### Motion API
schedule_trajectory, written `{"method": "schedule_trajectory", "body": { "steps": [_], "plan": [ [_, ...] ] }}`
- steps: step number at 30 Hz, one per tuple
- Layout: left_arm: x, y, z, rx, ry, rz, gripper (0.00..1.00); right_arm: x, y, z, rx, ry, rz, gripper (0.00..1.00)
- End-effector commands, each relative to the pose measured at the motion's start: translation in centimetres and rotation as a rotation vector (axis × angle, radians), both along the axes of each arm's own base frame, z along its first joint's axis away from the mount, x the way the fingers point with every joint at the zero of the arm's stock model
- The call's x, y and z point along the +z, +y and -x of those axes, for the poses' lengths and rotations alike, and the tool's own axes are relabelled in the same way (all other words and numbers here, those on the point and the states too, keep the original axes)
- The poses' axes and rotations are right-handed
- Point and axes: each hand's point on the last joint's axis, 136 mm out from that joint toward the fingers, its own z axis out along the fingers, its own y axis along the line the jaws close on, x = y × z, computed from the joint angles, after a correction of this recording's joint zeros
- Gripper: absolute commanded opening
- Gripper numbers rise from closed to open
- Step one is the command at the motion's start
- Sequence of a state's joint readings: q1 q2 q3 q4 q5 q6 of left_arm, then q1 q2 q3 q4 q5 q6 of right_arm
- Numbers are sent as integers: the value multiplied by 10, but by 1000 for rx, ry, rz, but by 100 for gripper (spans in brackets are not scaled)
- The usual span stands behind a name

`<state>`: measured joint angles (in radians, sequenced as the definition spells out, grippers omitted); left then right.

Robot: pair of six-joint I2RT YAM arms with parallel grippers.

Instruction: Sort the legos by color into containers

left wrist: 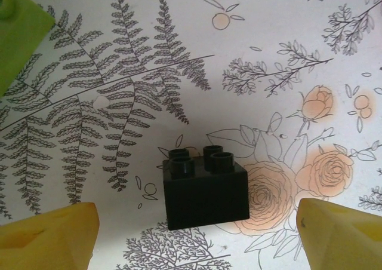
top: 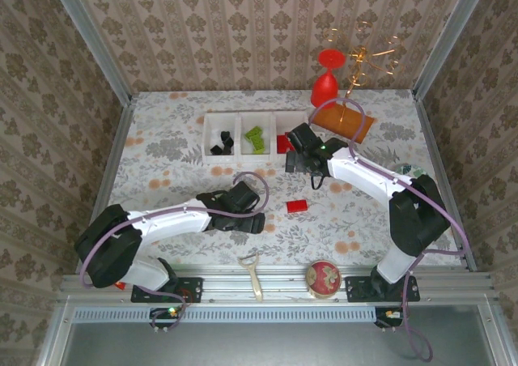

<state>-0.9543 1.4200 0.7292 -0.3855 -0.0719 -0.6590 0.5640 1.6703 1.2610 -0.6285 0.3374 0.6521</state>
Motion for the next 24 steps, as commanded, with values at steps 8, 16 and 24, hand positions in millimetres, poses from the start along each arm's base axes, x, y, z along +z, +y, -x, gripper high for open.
{"method": "schedule_trajectory", "body": {
  "steps": [8,16,24],
  "plan": [
    [-2,-1,-3,23,21,-41,87,6,-9,3,-40,-19,17,100],
    [-5,-5,-5,12,26,-56,83,8,-10,2,-42,-22,22,100],
    [-8,-8,-18,9,9,-86,67,6,-11,2,-47,-17,28,100]
  ]
}}
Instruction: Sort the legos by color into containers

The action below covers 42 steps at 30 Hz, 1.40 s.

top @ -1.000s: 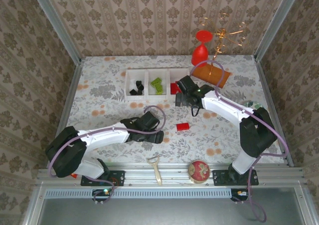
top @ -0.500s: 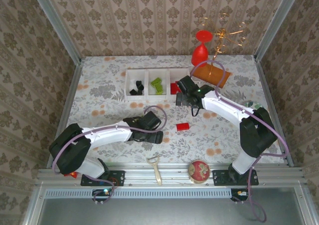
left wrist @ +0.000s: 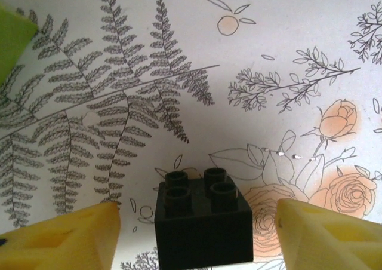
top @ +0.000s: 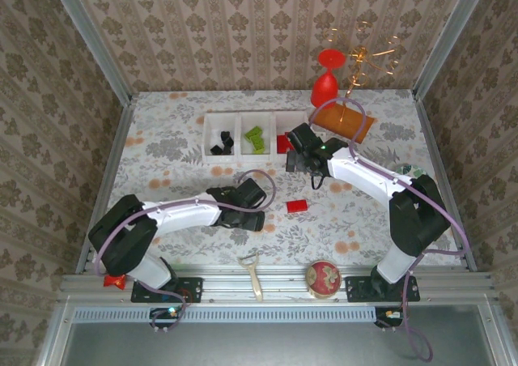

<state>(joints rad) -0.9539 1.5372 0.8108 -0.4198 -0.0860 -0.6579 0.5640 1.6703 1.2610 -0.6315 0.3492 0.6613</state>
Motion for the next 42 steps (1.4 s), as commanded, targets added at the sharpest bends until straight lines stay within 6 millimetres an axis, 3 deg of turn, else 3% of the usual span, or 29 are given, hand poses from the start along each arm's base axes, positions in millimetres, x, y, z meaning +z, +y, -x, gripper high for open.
{"method": "schedule_trajectory", "body": {
  "steps": [1,13,25,34,42],
  "plan": [
    [3,-2,-10,1,-20,-24,65,5,-8,2,-34,-13,22,100],
    [-6,2,-8,4,4,-62,43,4,-10,3,-38,-12,24,100],
    [18,21,-24,59,-107,-70,34,3,-6,5,-35,-17,1,100],
    [64,66,-67,199,-273,-47,33,5,1,5,-27,-29,-16,100],
    [104,109,-126,309,-404,4,33,6,15,4,1,-33,-21,100]
  ]
}}
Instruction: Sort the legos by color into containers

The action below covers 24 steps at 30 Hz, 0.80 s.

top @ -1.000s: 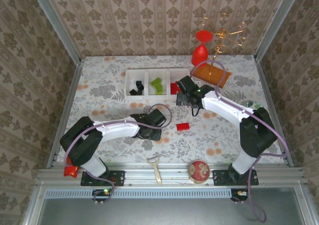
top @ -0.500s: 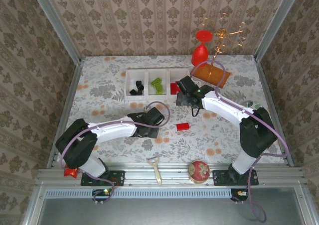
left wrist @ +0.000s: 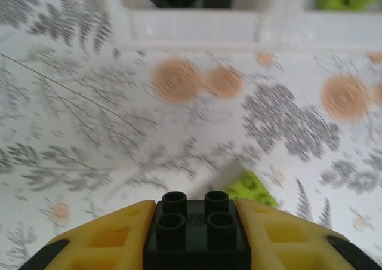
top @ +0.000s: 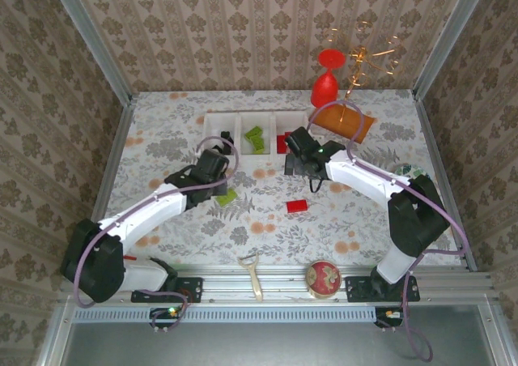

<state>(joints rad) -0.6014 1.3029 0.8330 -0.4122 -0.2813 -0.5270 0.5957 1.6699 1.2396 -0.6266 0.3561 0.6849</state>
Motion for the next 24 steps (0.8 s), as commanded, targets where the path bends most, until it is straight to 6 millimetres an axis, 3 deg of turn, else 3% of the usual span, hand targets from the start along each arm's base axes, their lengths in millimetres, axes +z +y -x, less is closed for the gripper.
{"method": "schedule_trajectory", "body": {
  "steps": [1,5,11,17,24],
  "plan": [
    [23,11,-28,-7,-83,-8,33,13,8,-4,-4,-40,-22,100],
    [36,19,-60,0,-124,7,34,11,16,-3,14,-30,-27,100],
    [38,23,-106,12,-131,16,34,11,28,-1,40,-28,-34,100],
    [24,21,-142,15,-92,-28,36,9,40,0,66,-19,-49,100],
    [9,17,-168,22,-53,-61,37,4,55,7,101,-7,-55,100]
  ]
}}
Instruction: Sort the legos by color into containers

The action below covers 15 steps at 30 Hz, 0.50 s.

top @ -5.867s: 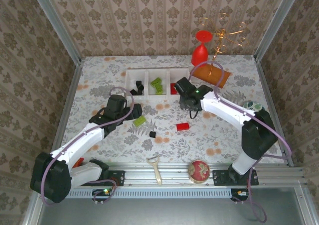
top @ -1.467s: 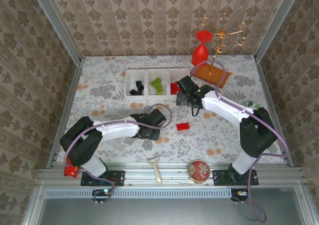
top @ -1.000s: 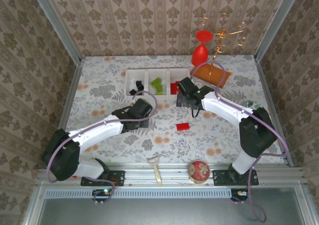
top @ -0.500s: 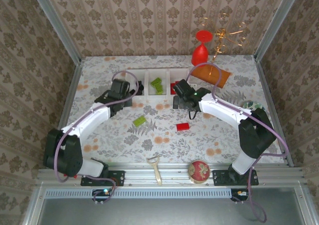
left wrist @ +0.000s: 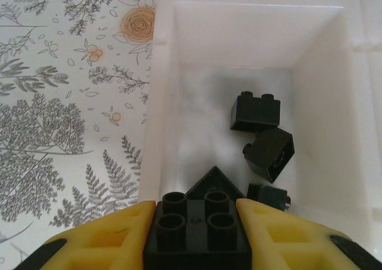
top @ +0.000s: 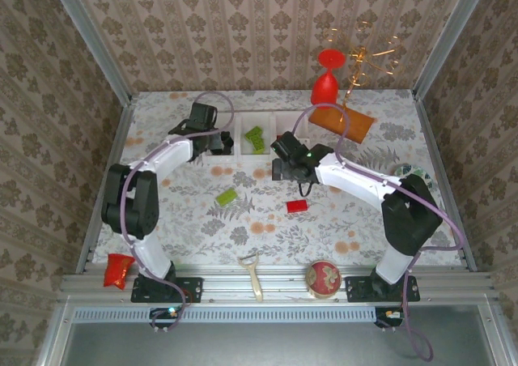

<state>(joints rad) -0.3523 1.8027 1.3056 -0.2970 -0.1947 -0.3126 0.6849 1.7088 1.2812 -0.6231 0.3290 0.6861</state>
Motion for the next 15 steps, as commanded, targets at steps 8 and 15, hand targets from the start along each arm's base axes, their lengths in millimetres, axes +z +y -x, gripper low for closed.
{"method": "schedule_trajectory", "body": {
  "steps": [8,15],
  "plan": [
    [-5,2,-20,6,27,-50,46,-3,24,2,25,7,-32,100],
    [8,-3,-15,1,7,-15,50,-5,32,7,48,14,-27,100]
  ]
}}
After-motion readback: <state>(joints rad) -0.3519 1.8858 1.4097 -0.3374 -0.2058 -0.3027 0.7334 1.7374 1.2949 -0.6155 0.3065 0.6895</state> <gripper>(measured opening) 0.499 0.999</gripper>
